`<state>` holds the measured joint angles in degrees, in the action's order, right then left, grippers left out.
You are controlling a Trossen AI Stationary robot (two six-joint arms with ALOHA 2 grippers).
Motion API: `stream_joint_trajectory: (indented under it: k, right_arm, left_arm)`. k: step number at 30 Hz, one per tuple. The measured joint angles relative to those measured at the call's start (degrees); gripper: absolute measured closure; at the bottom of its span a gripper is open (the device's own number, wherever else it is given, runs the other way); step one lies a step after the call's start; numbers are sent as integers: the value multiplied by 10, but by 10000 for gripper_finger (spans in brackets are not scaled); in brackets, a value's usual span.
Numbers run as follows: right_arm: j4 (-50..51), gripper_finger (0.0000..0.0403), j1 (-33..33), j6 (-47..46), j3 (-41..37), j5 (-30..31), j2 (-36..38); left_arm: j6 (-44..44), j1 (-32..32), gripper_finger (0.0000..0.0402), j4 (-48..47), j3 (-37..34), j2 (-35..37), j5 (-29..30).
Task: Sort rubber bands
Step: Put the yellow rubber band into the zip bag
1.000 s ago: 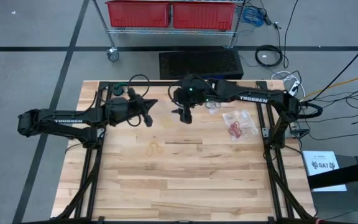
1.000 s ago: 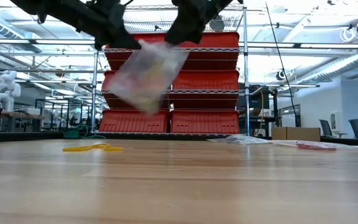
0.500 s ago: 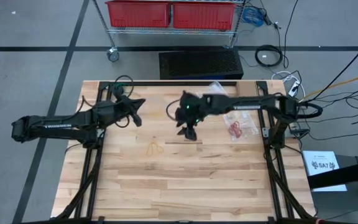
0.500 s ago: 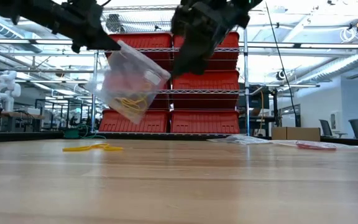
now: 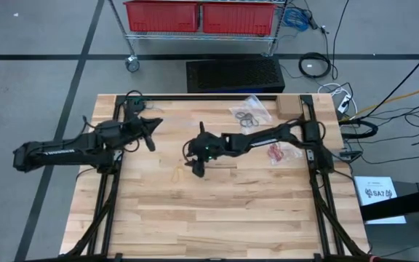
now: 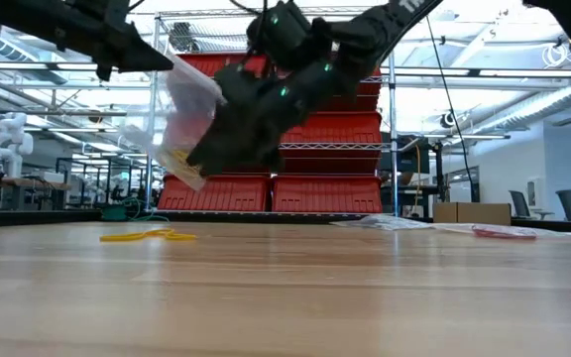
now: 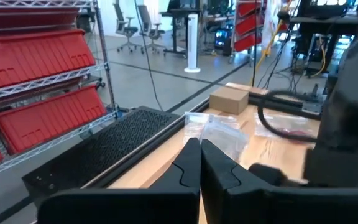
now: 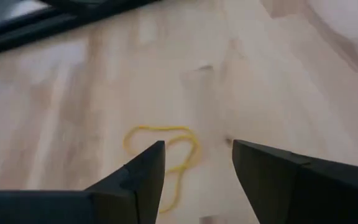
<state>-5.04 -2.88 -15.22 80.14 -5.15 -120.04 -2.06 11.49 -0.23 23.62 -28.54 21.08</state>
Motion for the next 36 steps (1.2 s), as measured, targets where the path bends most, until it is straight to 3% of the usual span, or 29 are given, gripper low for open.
stream_joint_trajectory:
  k: [6, 14, 24, 28, 34, 36]
  right_arm:
    - [4, 231, 22, -41, 60, 47, -57]
    - [182, 232, 50, -44, 199, 156, -138]
    - [209, 242, 50, -86, 229, 130, -173]
    - [224, 280, 51, -82, 230, 132, -175]
    - [249, 384, 51, -54, 231, 124, -176]
    - [256, 397, 52, -44, 231, 117, -176]
  left_arm:
    - [10, 0, 402, -25, 0, 28, -28]
    - [14, 0, 402, -61, 0, 36, -33]
    - [15, 0, 402, -66, 0, 36, -61]
    - [15, 0, 402, -67, 0, 36, -60]
    - [14, 0, 401, -67, 0, 36, -60]
    - [13, 0, 402, -67, 0, 36, -60]
